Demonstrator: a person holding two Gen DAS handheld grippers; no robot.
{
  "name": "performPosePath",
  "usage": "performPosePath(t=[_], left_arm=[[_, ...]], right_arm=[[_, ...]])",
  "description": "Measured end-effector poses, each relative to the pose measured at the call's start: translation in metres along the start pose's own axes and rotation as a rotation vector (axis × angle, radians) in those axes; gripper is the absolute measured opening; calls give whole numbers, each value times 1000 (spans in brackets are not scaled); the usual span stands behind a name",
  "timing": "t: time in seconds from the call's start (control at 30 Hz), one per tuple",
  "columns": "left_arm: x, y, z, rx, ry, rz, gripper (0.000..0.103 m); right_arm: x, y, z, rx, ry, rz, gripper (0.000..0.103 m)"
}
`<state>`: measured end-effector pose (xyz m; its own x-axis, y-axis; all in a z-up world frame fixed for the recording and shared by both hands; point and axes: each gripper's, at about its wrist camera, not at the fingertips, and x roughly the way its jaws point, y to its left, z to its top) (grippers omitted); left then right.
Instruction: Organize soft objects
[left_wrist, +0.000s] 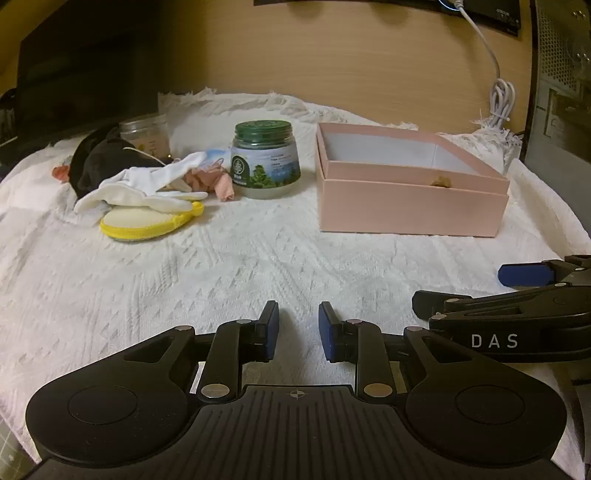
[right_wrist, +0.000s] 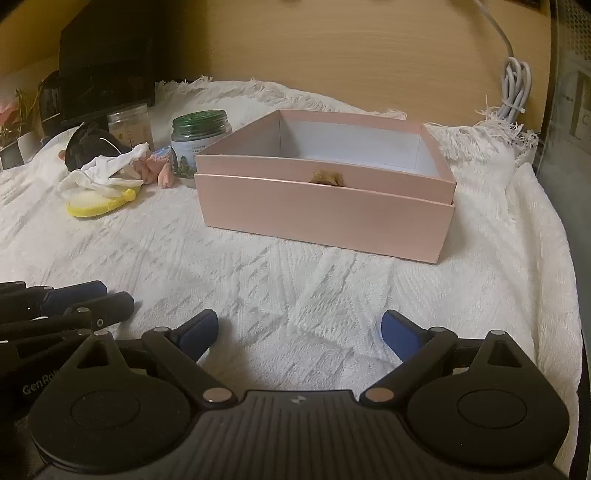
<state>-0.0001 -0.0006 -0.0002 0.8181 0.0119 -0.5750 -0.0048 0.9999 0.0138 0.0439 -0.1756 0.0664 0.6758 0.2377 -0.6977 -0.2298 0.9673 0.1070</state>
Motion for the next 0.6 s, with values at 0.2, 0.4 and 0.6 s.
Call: performPosePath(t=[0.2,0.4,0.6], left_arm=[[0,-4,0,1,0,1,28],[-1,-13,2,4,1,1,28],[-1,1,1,-3,-1,-3,28]], right_arm=[[0,2,0,-14,0,-11,96],[0,1,0,-15,0,-12,96],[0,1,0,-16,0,-13,96]])
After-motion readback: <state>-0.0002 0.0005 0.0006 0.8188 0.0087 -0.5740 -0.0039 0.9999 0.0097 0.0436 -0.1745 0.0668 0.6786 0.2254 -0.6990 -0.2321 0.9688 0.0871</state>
